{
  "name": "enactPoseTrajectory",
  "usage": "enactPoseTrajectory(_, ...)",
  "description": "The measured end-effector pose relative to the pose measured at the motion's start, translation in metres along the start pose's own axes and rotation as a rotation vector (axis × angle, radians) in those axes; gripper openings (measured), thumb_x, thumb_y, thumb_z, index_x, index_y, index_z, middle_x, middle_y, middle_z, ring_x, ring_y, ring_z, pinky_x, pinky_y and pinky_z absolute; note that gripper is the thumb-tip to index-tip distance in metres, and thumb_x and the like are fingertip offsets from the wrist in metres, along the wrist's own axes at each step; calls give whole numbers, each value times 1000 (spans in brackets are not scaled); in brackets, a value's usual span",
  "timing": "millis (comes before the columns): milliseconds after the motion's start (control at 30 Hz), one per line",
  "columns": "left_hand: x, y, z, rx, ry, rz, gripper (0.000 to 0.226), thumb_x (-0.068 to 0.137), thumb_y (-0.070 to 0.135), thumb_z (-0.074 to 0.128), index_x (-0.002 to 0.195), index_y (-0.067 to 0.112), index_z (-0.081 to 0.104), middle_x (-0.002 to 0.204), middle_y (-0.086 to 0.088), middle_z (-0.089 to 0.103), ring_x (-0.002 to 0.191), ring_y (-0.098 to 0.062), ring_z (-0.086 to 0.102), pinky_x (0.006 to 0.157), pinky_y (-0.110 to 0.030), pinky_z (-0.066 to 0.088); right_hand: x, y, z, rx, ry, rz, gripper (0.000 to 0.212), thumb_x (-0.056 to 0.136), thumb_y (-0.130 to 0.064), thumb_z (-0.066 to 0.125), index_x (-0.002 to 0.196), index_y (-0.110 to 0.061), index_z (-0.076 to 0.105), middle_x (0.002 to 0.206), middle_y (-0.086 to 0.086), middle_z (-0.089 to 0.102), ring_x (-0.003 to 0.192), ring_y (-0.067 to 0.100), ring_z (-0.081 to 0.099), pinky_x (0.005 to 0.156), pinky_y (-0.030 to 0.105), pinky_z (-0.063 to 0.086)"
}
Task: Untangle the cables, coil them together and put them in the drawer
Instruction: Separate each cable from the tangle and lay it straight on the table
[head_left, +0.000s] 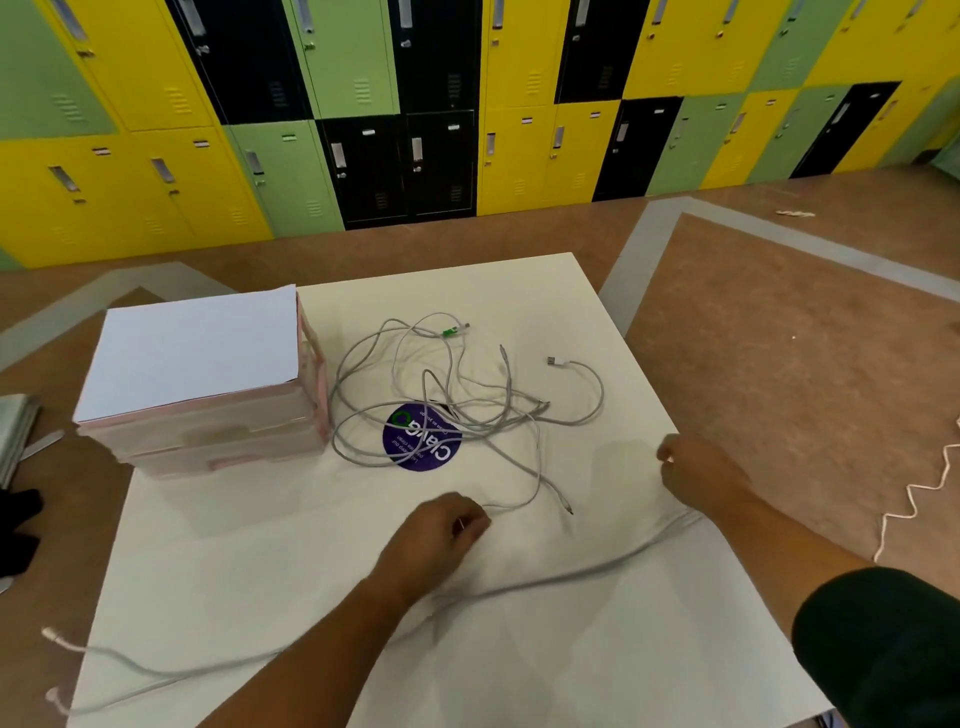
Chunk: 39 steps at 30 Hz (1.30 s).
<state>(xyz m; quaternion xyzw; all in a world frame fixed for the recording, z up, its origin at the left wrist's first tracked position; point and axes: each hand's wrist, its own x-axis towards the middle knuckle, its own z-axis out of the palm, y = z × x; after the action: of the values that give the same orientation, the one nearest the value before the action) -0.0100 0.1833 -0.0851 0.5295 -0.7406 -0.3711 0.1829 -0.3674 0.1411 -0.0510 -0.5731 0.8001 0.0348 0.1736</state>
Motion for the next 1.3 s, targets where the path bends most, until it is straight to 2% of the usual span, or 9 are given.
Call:
enactPoseTrajectory(100,6,-12,-24,6,91,-85,11,95,28,63,95,22,72,88,13,67,75,-5,61,73,-22,49,1,-35,6,105,-26,-174,22,94,-15,55,110,-20,69,117,1,62,109,22,61,94,34,48)
enactPoseTrajectory(233,11,-33,-44,65,145,-179,9,95,26,62,100,23,69,96,11,64,78,-5,60,72,-20,47,-5,-85,15,190,-75,-366,18,96,-16,57,110,-19,68,116,-2,62,93,11,56,84,24,43)
enactPoseTrajectory(400,17,-40,-61,68,162,-230,9,95,26,62,97,22,70,98,8,61,82,-8,60,73,-23,47,-10,-139,25,210,-136,-492,21,97,-19,55,113,-19,68,119,-2,60,94,13,58,82,24,43)
enactPoseTrajectory(600,-1,-54,-51,60,-105,-278,7,91,33,66,90,27,70,92,14,68,82,-4,62,79,-25,51,-27,-173,46,192,-245,-573,19,95,-23,56,110,-26,66,115,-11,62,88,4,54,77,21,38)
enactPoseTrajectory(733,-13,-53,-45,88,-147,-252,13,88,42,68,90,30,71,93,15,68,84,-5,62,83,-30,53,-45,-186,63,156,-242,-667,15,94,-23,57,105,-24,67,107,-9,60,80,4,52,73,22,39)
enactPoseTrajectory(900,-36,-46,-46,172,-370,-170,53,58,71,79,92,32,68,91,16,63,86,-8,58,77,-28,52,-67,-195,78,143,-246,-751,5,89,-26,62,92,-23,65,96,-6,55,79,10,55,76,34,51)
enactPoseTrajectory(1033,-54,-50,-45,363,-465,10,67,54,75,77,106,36,61,94,15,54,89,-8,47,73,-25,43,-88,-204,82,108,-319,-748,23,81,-44,72,87,-23,65,87,-11,58,79,8,56,72,30,49)
enactPoseTrajectory(1200,-71,-63,-41,381,-334,52,39,73,50,77,99,28,59,93,12,52,88,-10,46,72,-26,38,-114,-212,92,11,-465,-718,44,70,-56,78,100,-27,65,93,-13,59,83,8,56,73,29,48)
enactPoseTrajectory(1300,-81,-71,-44,386,-255,23,21,84,41,70,94,25,61,94,9,56,88,-11,49,69,-24,36,-122,-213,100,-76,-466,-739,32,77,-44,76,101,-26,66,91,-14,56,84,10,54,72,28,45)
